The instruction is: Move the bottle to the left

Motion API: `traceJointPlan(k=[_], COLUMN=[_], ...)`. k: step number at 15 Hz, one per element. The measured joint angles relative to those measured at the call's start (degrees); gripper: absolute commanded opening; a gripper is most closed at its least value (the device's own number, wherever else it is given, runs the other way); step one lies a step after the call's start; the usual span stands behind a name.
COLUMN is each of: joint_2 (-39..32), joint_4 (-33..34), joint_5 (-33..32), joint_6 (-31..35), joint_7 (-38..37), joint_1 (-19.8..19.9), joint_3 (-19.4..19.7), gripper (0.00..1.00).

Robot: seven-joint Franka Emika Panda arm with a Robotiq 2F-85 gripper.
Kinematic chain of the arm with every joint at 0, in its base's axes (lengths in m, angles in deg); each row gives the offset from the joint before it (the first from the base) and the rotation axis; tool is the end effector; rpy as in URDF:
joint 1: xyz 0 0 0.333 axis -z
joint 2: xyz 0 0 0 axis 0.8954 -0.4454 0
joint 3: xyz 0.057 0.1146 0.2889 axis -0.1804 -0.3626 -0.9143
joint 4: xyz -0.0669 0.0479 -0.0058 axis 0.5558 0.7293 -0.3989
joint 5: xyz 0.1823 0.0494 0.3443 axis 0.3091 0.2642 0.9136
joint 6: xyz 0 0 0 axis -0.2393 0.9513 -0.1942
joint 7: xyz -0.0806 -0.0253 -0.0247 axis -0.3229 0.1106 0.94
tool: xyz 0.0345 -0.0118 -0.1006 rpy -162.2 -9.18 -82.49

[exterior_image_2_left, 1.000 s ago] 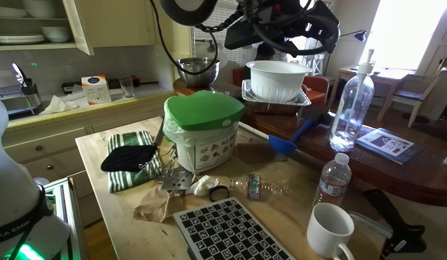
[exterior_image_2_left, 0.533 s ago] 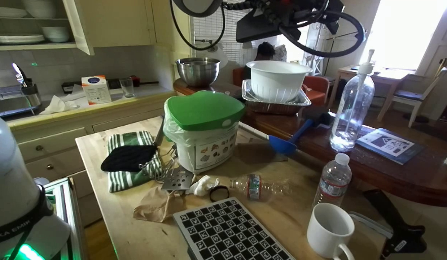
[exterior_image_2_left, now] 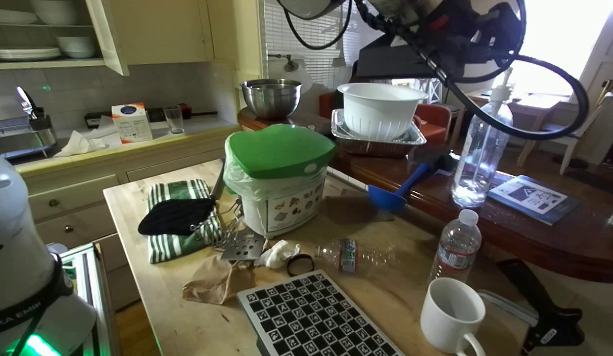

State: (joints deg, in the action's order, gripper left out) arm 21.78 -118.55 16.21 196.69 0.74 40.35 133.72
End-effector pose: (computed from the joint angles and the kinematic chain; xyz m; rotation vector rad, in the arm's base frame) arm 0.5067 -0.3361 0.5608 2.5562 0.0192 1.5101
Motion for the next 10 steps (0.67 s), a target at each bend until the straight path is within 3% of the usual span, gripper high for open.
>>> traceJointPlan(k=[6, 10], joint_2=[-2.61, -3.34], joint_4=[1.28, 2.03], joint_5=[1.62, 7.94], joint_6=[-0.52, -4.31], joint_7=[0.50, 5.10], joint_1=[0.24, 1.54], joint_3=[-0.07, -0.14], gripper=[1.00, 1.00])
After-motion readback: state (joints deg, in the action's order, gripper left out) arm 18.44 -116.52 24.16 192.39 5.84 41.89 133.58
